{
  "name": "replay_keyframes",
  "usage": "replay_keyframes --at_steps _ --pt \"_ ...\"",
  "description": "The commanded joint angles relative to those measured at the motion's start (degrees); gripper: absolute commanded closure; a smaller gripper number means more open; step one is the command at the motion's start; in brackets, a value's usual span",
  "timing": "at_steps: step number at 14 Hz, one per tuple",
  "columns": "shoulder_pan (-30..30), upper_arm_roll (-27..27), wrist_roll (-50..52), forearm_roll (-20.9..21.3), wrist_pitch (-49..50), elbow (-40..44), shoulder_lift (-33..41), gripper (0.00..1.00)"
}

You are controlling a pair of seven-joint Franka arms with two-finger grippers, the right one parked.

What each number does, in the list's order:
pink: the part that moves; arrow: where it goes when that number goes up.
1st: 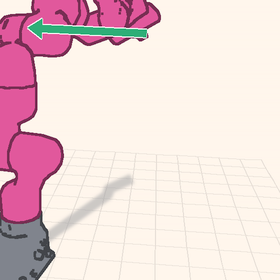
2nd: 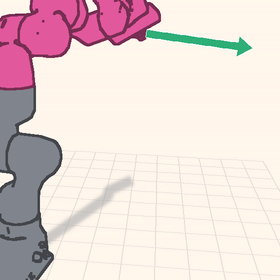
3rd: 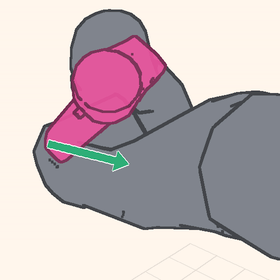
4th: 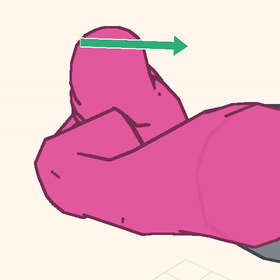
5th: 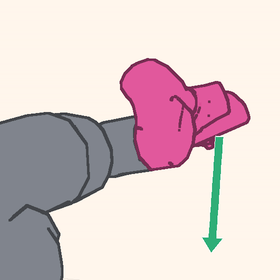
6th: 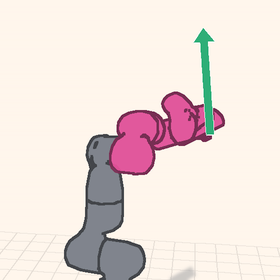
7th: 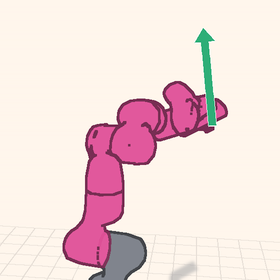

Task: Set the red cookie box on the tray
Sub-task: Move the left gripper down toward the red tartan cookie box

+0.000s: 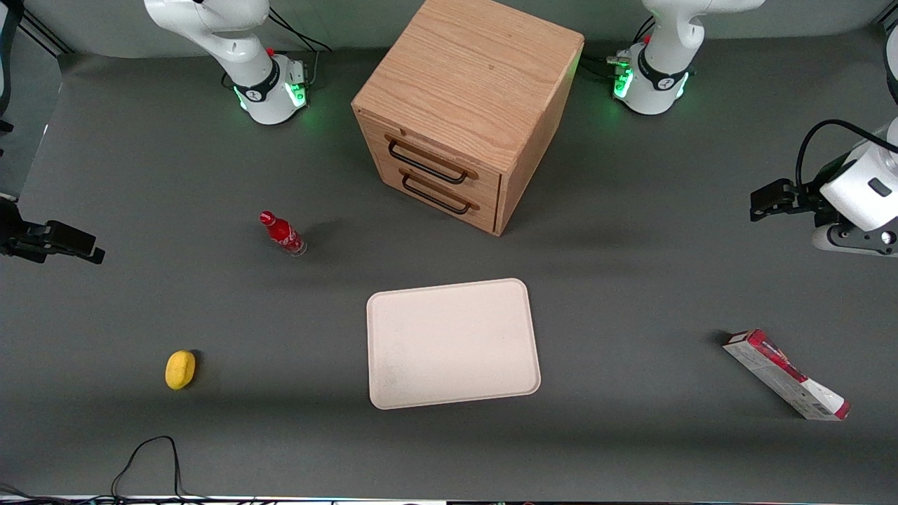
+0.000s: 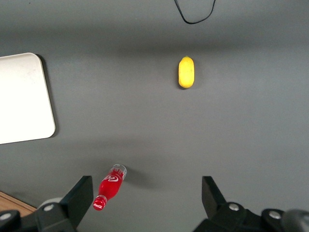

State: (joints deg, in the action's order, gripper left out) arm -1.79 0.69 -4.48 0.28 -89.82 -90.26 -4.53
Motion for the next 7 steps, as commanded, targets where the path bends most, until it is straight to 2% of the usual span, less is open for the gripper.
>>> replay_keyframes --at_steps 1,5,7 --pt "-0.3 -0.3 -0.5 0.6 1.0 -0.1 0.4 0.00" --pt "-0.1 -0.3 -0.3 0.8 0.1 0.3 -1.0 0.00" --pt "2.7 -0.3 -1.0 0.9 -0.4 3.1 -3.5 0.00"
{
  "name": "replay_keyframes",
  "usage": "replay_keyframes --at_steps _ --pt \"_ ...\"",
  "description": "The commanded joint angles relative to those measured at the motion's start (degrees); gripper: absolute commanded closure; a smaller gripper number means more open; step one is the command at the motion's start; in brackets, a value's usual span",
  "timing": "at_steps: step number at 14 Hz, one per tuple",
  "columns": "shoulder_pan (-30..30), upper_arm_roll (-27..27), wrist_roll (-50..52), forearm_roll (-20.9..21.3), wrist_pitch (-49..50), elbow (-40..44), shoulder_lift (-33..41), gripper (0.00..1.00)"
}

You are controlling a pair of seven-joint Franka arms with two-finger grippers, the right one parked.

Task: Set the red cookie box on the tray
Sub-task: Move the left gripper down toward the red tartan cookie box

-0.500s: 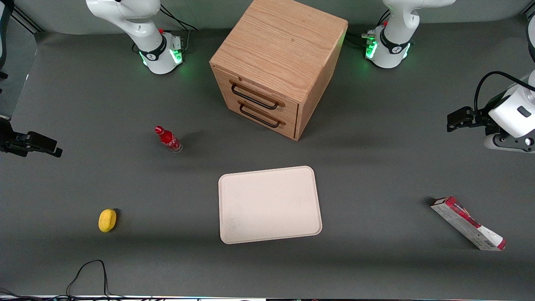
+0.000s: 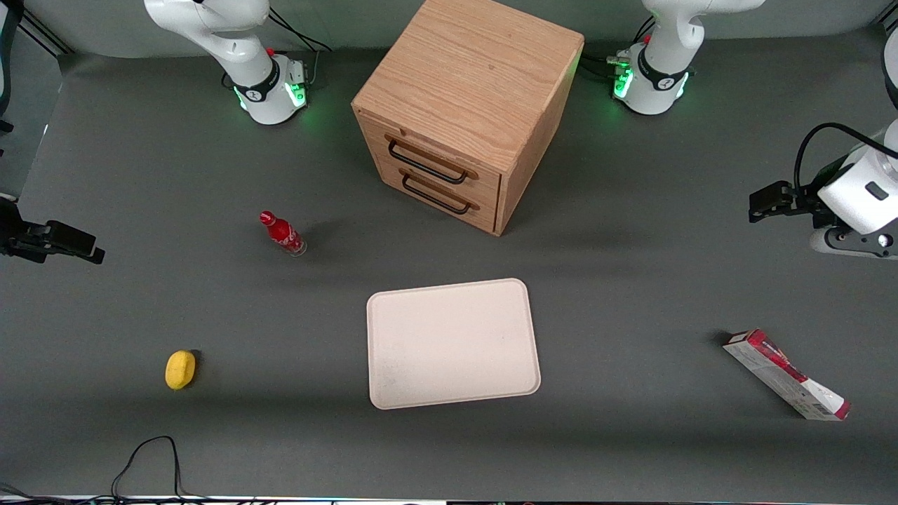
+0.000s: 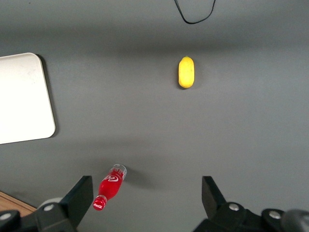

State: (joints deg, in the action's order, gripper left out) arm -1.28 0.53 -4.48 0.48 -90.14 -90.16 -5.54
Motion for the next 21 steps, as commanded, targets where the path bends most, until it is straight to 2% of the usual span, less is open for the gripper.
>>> replay_keyframes --at_steps 1,7,9,12,18,21 --pt "3.7 -0.1 -1.3 0.7 0.0 6.2 -5.5 0.00" --pt "11.3 -0.1 -2.8 0.9 0.0 31.0 -26.5 0.00" --pt "13.0 -0.2 -4.4 1.4 -0.7 34.9 -30.2 0.00" --pt "14.0 -0.1 -2.7 1.3 -3.9 34.8 -31.2 0.00" --pt "13.3 0.0 27.7 1.1 -4.3 33.6 -32.0 0.00" --pt "13.2 0.0 37.1 0.9 -4.3 32.9 -33.7 0.00"
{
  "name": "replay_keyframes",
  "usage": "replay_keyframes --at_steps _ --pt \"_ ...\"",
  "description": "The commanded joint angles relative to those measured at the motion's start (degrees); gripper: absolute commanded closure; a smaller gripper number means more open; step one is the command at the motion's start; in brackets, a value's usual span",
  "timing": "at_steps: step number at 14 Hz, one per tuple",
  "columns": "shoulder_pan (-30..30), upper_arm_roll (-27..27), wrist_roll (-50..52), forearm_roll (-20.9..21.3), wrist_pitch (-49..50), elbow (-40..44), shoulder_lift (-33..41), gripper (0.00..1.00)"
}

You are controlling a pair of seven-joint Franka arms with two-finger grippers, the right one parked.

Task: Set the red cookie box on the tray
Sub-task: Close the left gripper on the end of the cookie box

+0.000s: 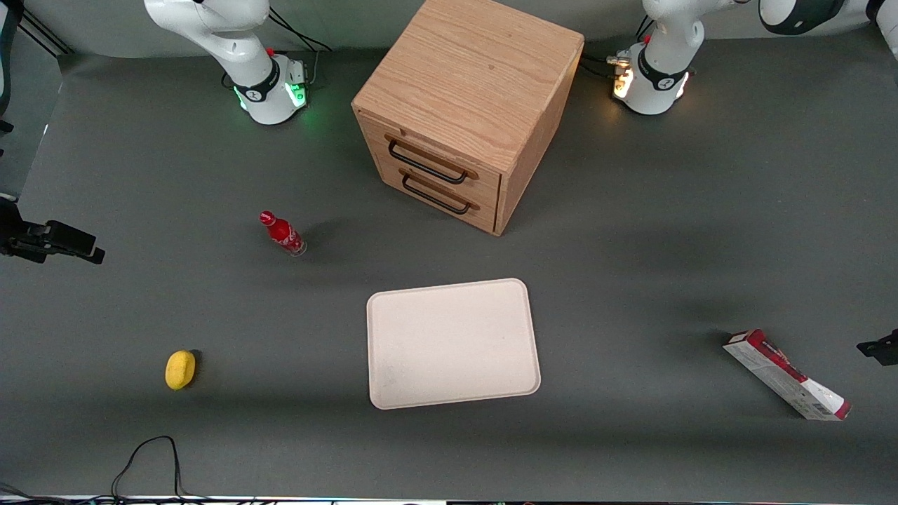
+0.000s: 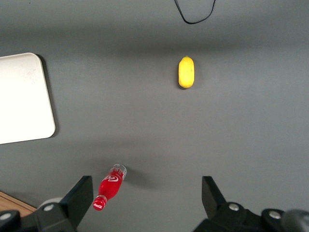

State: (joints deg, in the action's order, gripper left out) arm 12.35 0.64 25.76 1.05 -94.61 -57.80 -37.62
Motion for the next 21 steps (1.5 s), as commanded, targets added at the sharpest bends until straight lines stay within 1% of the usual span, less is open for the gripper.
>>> replay_keyframes --at_steps 1,4,8,12,16,17,18,20,21 --pt "-0.4 0.0 9.5 0.4 -1.2 -1.2 -2.4 0.00" --pt "-0.3 0.0 10.2 0.2 -12.0 -7.3 -3.4 0.00" --pt "-0.5 0.0 12.9 0.4 -17.7 -7.7 -8.0 0.00" --pt "-0.7 0.0 13.5 0.7 -27.3 -12.3 -10.7 0.00" --pt "-0.7 0.0 11.1 1.3 -28.8 -12.5 -12.1 0.00" --pt "-0.7 0.0 9.9 1.4 -28.8 -12.5 -12.2 0.06" --pt "-0.7 0.0 8.8 1.3 -28.8 -12.5 -12.3 0.17" --pt "-0.6 -0.1 7.4 1.4 -28.3 -12.3 -12.2 0.51" --pt "-0.7 -0.1 7.0 1.4 -28.2 -12.3 -12.2 0.62"
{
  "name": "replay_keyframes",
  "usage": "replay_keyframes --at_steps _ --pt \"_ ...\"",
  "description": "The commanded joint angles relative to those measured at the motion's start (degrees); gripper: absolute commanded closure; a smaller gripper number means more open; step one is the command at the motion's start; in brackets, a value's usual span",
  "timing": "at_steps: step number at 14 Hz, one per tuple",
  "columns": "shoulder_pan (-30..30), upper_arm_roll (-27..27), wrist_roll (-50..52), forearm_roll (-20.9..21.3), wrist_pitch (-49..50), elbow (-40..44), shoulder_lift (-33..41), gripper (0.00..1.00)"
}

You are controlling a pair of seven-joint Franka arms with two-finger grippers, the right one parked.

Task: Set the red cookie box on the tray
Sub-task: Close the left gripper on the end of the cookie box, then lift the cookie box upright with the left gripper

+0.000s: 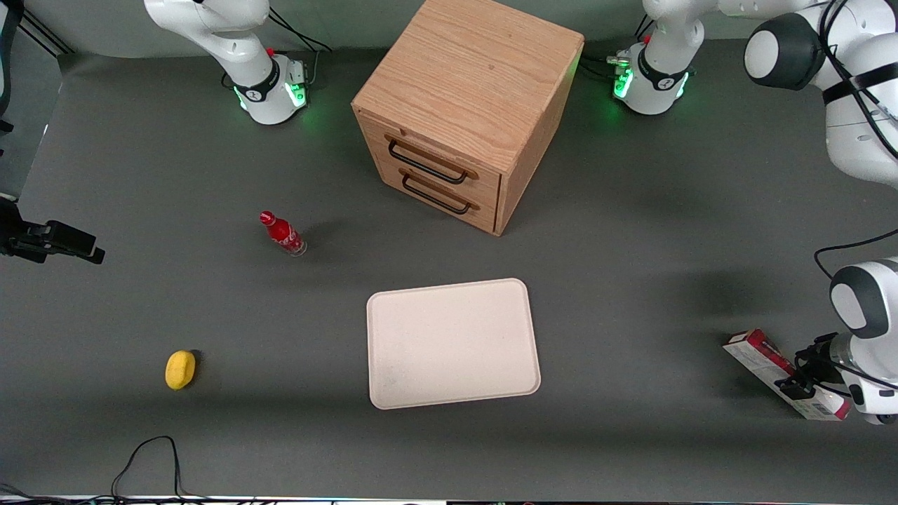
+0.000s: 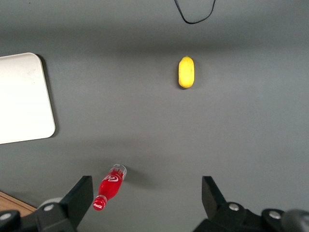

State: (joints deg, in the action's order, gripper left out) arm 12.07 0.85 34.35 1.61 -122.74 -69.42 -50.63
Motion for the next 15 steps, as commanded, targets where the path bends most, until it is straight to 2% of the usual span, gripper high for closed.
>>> replay_keyframes --at_steps 1,2,3,8,13,15 --pt "-0.4 -0.3 -1.7 0.9 0.0 -0.6 0.8 0.79" --pt "-0.4 -0.3 -2.1 0.9 0.1 -0.6 0.8 0.96" --pt "-0.3 -0.3 -2.8 0.9 0.2 -0.6 0.8 1.00" --pt "-0.3 -0.4 -4.3 0.9 2.3 0.4 1.9 1.00" --pt "-0.1 -0.2 -4.8 1.6 19.4 15.2 3.5 1.00" --pt "0.3 -0.1 -4.8 1.6 23.4 16.1 7.2 1.00"
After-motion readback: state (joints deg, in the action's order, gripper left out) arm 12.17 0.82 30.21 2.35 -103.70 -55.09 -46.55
